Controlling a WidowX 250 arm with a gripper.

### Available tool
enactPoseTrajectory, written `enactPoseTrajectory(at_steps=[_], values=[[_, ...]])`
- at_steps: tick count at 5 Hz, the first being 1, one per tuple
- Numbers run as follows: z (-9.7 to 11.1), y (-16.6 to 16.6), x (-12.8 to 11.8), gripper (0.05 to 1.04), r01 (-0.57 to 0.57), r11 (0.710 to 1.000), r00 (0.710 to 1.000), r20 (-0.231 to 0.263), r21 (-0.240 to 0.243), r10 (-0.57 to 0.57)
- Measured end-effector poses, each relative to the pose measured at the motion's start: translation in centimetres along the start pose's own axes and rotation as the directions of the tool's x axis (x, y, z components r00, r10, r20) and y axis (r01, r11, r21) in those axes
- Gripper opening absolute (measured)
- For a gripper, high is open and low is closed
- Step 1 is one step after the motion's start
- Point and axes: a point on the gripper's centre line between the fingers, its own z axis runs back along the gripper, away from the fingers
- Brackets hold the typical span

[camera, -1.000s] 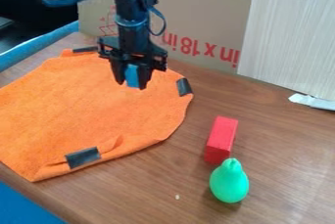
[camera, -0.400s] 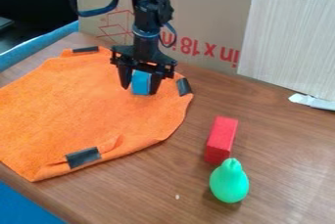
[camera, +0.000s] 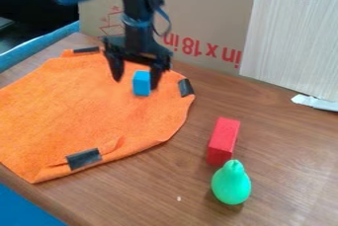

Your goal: Put the blue cube on the top edge of the cloth

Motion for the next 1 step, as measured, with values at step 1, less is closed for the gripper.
enactPoseTrajectory(at_steps=[1], values=[[3.63, 2.59, -0.89, 1.0, -0.034, 0.996, 0.997, 0.074, 0.086, 0.028]])
